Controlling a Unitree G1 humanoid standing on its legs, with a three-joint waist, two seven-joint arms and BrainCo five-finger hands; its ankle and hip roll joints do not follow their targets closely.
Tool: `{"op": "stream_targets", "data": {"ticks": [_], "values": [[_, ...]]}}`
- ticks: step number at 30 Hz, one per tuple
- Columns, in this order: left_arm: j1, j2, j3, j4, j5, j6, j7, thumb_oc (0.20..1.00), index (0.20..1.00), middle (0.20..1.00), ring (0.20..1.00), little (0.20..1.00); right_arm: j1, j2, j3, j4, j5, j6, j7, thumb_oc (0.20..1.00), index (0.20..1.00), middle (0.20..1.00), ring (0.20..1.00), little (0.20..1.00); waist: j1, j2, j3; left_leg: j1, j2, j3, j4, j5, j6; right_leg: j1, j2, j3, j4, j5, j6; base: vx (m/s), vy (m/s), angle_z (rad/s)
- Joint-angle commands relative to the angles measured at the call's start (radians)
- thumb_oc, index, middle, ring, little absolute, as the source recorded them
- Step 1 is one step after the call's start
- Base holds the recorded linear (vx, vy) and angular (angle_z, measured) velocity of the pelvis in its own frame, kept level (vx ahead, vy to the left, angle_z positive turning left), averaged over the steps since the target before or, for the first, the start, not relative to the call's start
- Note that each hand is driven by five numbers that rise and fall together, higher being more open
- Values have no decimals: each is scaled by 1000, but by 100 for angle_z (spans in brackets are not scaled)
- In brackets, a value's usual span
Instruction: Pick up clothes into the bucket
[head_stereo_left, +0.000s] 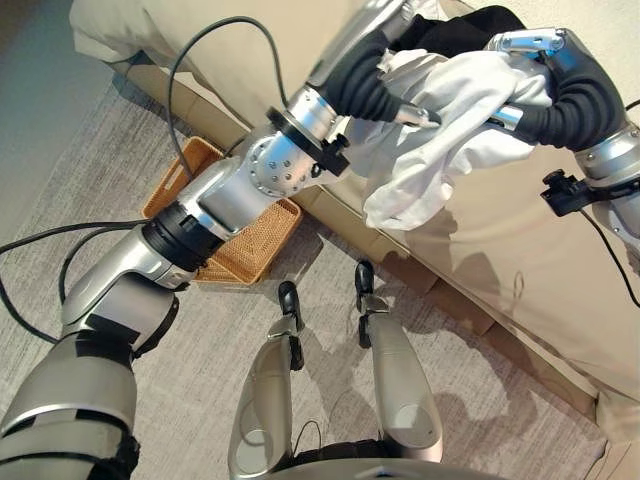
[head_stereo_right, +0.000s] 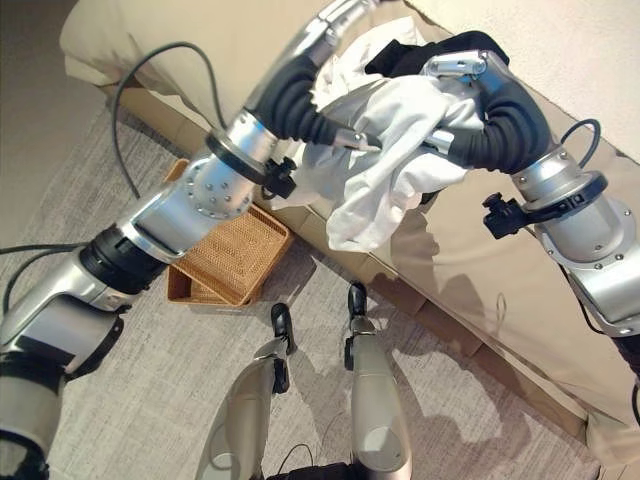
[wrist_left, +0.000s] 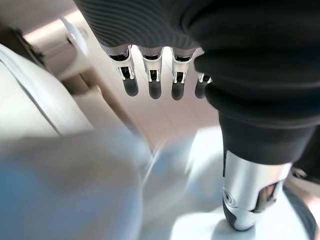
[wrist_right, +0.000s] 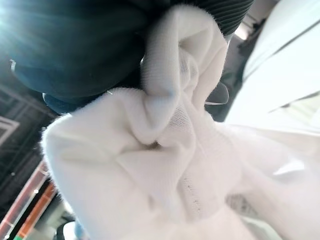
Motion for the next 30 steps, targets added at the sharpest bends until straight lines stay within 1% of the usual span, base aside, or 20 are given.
{"op": "stream_targets", "data": {"ticks": [1,3,5,6,7,9,10,11,13,16,17,19,20,21,22,24,25,26,30], "values": [[2,-43,-18,44,19,-21,-45,1000,1000,1000,1000,1000,-66,77,-18,-22,37,-44,-39,200,200,200,200,200,6,-36,-106,-3,20,-25,6,3,-47,73,-36,-35,-50,5,66,0,0,0],[0,-51,-39,52,22,-12,-76,1000,1000,1000,1000,1000,-84,102,-17,-21,23,-44,-44,200,200,200,200,200,8,-34,-107,1,21,-25,6,3,-45,77,-33,-35,-53,4,66,0,0,0],[0,-56,-45,57,21,-10,-84,1000,1000,1000,1000,1000,-86,110,-20,-25,18,-44,-45,200,200,200,200,200,8,-33,-107,2,23,-26,4,4,-45,79,-33,-34,-54,3,65,0,0,0],[-1,-73,-65,69,7,-6,-114,1000,1000,1000,1000,1000,-90,133,-29,-36,13,-46,-48,200,200,200,200,200,7,-32,-109,4,25,-27,-2,6,-44,81,-32,-36,-60,3,66,0,0,0],[-2,-73,-67,70,6,-7,-115,1000,1000,1000,1000,1000,-87,134,-31,-37,12,-45,-48,200,200,200,200,200,7,-33,-109,5,24,-28,-3,7,-44,82,-32,-36,-60,4,66,0,0,0],[-6,-100,-86,89,-43,-1,-149,1000,1000,1000,1000,1000,-98,164,-32,-59,2,-50,-53,200,200,200,200,200,5,-31,-110,9,26,-29,-12,11,-42,85,-31,-37,-68,6,67,0,0,0],[-7,-100,-87,90,-44,-2,-150,1000,1000,1000,1000,1000,-97,165,-33,-60,1,-49,-53,200,200,200,200,200,5,-31,-110,9,26,-30,-13,11,-42,86,-31,-38,-68,6,67,0,0,0],[-14,-119,-112,102,-76,6,-185,1000,1000,1000,1000,1000,-114,184,-26,-78,-4,-50,-55,200,200,200,200,200,5,-30,-110,10,25,-31,-15,13,-41,87,-30,-38,-73,8,67,0,0,0],[-19,-124,-117,108,-89,8,-191,1000,1000,1000,1000,1000,-119,196,-24,-85,-8,-50,-54,200,200,200,200,200,4,-29,-109,10,25,-32,-15,13,-41,87,-30,-38,-74,9,66,0,0,0],[-37,-145,-140,129,-99,26,-217,1000,1000,1000,1000,1000,-127,229,-21,-114,-15,-51,-52,200,200,200,200,200,3,-26,-107,12,25,-34,-17,14,-40,90,-30,-38,-78,10,66,0,0,0],[-38,-163,-137,150,-100,34,-219,1000,1000,1000,1000,1000,-125,252,-22,-132,-19,-53,-47,200,200,200,200,200,2,-26,-105,12,24,-34,-18,15,-39,90,-30,-38,-79,11,65,0,0,0],[-31,-176,-131,159,-103,37,-219,1000,1000,1000,1000,1000,-119,263,-27,-147,-22,-52,-45,200,200,200,200,200,2,-26,-106,13,24,-34,-19,15,-39,92,-30,-38,-81,11,66,0,0,0],[-23,-192,-119,179,-100,43,-213,846,846,846,846,846,-115,277,-30,-157,-24,-51,-43,200,200,200,200,200,3,-26,-104,13,24,-35,-18,15,-38,91,-30,-37,-80,10,66,0,0,0],[-19,-204,-113,187,-92,47,-210,799,799,799,799,799,-115,284,-34,-163,-29,-52,-42,200,200,200,200,200,2,-28,-103,12,23,-35,-18,15,-38,91,-30,-38,-79,10,65,0,0,0],[-7,-226,-102,212,-69,57,-206,592,592,592,592,592,-109,301,-45,-174,-36,-53,-45,200,200,200,200,200,1,-28,-101,11,23,-35,-16,14,-36,91,-30,-37,-79,9,65,0,0,0],[-3,-234,-97,220,-51,61,-206,507,507,507,507,507,-105,311,-50,-183,-40,-52,-44,200,200,200,200,200,2,-29,-100,10,24,-35,-14,13,-36,90,-31,-37,-79,10,66,0,0,0],[3,-241,-88,233,-39,65,-200,238,238,238,238,238,-106,318,-56,-190,-43,-52,-45,200,200,200,200,200,3,-29,-99,9,24,-35,-12,13,-35,90,-30,-35,-80,10,65,0,0,0],[13,-253,-77,254,-21,76,-203,200,200,200,200,200,-109,336,-65,-198,-45,-58,-49,200,200,200,200,200,3,-30,-98,8,25,-37,-11,11,-33,90,-28,-34,-81,10,64,0,0,0],[22,-263,-69,273,-28,82,-205,200,200,200,200,200,-119,353,-76,-207,-57,-61,-59,200,200,200,200,200,3,-32,-97,7,26,-37,-12,12,-31,88,-26,-31,-82,12,64,0,0,0]]}}
